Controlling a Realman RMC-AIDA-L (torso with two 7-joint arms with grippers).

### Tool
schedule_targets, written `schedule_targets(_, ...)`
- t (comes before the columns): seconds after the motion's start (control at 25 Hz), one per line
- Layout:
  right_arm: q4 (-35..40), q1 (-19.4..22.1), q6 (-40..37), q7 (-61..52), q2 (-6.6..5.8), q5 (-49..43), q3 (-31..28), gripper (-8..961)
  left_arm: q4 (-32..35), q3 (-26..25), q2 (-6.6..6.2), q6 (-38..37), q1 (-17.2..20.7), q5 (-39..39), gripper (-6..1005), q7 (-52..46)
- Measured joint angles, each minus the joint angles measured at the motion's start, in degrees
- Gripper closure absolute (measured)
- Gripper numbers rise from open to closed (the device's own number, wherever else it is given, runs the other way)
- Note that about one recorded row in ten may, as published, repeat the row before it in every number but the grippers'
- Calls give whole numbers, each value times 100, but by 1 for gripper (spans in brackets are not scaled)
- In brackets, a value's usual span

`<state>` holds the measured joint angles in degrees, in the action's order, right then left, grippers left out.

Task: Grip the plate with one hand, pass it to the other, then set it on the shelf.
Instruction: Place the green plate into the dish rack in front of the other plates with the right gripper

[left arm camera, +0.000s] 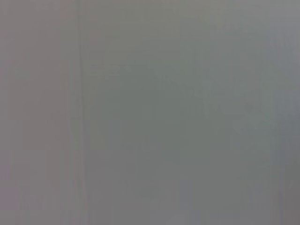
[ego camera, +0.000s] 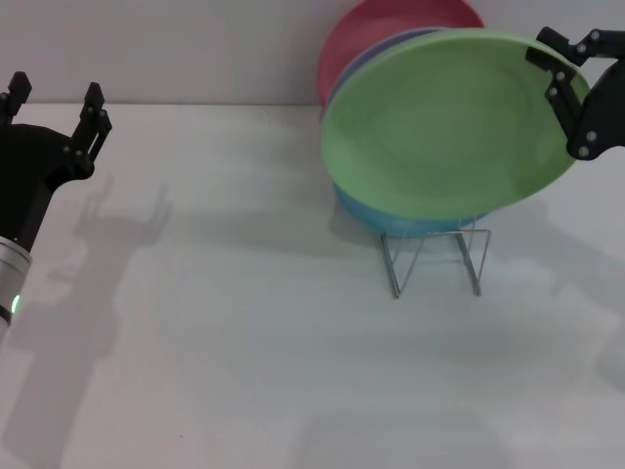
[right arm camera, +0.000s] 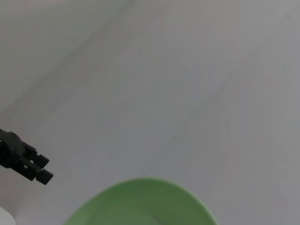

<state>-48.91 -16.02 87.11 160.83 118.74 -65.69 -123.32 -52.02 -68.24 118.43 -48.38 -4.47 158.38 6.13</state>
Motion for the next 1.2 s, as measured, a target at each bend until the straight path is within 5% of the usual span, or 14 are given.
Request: schedule_targets(1.2, 1039, -333, -483, 440, -6, -572, -306, 907, 195, 126, -23, 4, -125, 53, 248, -7)
